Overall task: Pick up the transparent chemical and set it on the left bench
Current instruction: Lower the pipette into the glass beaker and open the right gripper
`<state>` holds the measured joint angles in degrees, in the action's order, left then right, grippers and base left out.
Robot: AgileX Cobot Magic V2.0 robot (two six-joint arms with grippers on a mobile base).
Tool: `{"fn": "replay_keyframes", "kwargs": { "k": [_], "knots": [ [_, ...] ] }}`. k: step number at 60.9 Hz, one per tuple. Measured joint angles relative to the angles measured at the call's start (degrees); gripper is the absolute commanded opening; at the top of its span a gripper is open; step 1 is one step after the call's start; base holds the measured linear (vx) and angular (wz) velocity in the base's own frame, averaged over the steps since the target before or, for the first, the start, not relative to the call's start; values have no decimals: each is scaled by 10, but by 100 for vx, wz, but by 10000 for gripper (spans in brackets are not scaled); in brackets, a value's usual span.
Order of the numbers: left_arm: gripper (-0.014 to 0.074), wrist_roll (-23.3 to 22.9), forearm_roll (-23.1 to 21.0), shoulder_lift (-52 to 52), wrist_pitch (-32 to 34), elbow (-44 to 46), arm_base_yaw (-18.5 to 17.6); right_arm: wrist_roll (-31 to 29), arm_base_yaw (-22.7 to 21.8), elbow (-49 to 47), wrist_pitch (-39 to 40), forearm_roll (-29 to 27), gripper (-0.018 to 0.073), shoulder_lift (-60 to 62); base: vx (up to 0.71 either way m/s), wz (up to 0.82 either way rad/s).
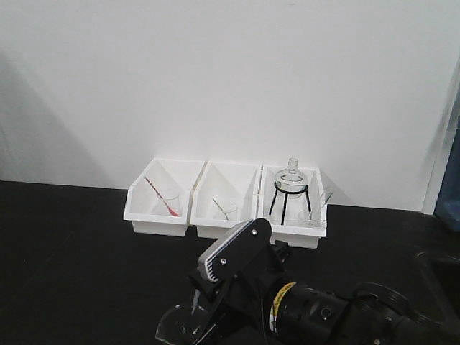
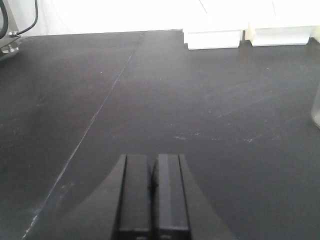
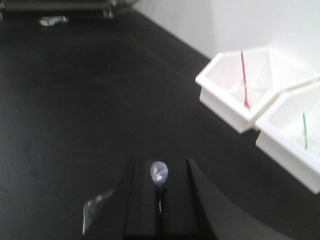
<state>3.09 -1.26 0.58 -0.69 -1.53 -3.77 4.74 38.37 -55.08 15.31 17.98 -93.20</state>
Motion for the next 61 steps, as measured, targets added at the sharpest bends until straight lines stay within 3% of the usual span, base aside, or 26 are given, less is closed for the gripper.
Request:
{"fn": "replay_keyframes", "kwargs": {
  "k": [9,22,31,39,61],
  "knots": [
    [-4,0,0,0,0,0,0,14,0,-1,-6,0,125,-17,0,0],
    [-4,0,0,0,0,0,0,66,0,-1,-10,-1,428,-45,0,0],
    [-4,0,0,0,0,0,0,89,0,-1,-10,-1,586,-56,0,0],
    [-4,0,0,0,0,0,0,94,0,-2,-16,-1,614,-50,0,0],
    [-4,0,0,0,0,0,0,98,-2,-3,-101,5,559,106,0,0]
  ]
}}
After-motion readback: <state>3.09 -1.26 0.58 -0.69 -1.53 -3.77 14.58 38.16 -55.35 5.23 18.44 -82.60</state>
